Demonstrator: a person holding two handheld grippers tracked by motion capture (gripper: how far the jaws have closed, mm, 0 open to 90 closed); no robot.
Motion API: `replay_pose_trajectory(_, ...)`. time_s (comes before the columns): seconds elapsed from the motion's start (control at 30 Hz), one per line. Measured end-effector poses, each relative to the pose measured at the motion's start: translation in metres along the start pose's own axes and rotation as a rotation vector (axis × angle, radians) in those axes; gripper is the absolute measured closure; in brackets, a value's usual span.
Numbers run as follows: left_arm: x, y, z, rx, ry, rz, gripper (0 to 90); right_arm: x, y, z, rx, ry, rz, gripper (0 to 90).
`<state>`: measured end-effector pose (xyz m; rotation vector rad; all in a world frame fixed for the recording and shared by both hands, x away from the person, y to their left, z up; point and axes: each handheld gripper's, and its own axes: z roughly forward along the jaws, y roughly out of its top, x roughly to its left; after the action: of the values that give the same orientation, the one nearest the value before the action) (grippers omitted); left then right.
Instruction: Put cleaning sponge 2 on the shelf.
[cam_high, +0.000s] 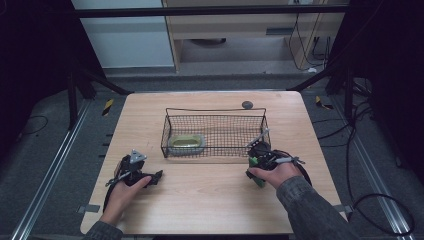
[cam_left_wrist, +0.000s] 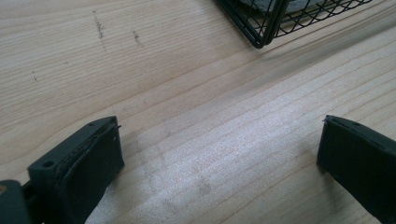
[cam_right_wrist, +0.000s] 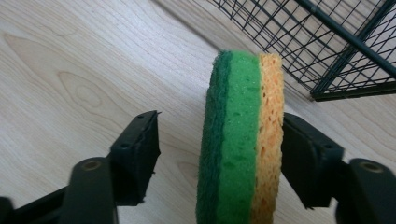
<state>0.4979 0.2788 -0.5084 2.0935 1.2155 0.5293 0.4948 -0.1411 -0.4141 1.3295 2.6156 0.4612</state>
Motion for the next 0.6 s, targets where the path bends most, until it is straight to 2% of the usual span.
replay_pose_trajectory(0.13, 0.0, 0.0, 0.0, -0.003, -0.002, -0.001, 0.0, -0.001, 0.001, 0.006, 0.027, -0.007, 0.006, 46.6)
replay_pose_trajectory(0.23, 0.0, 0.0, 0.0, -0.003, -0.003, 0.0, 0.0, -0.004, 0.001, 0.006, 0.022, 0.009, 0.009, 63.9)
replay_pose_trajectory(0.43, 0.001, 0.0, 0.001, -0.003, -0.006, 0.004, 0.0, -0.01, -0.009, -0.012, -0.011, 0.013, -0.001, 64.4)
replay_pose_trajectory(0.6, 0.001, 0.0, 0.001, -0.002, -0.006, 0.004, 0.0, -0.027, -0.025, -0.036, -0.07, -0.009, 0.01, 64.2)
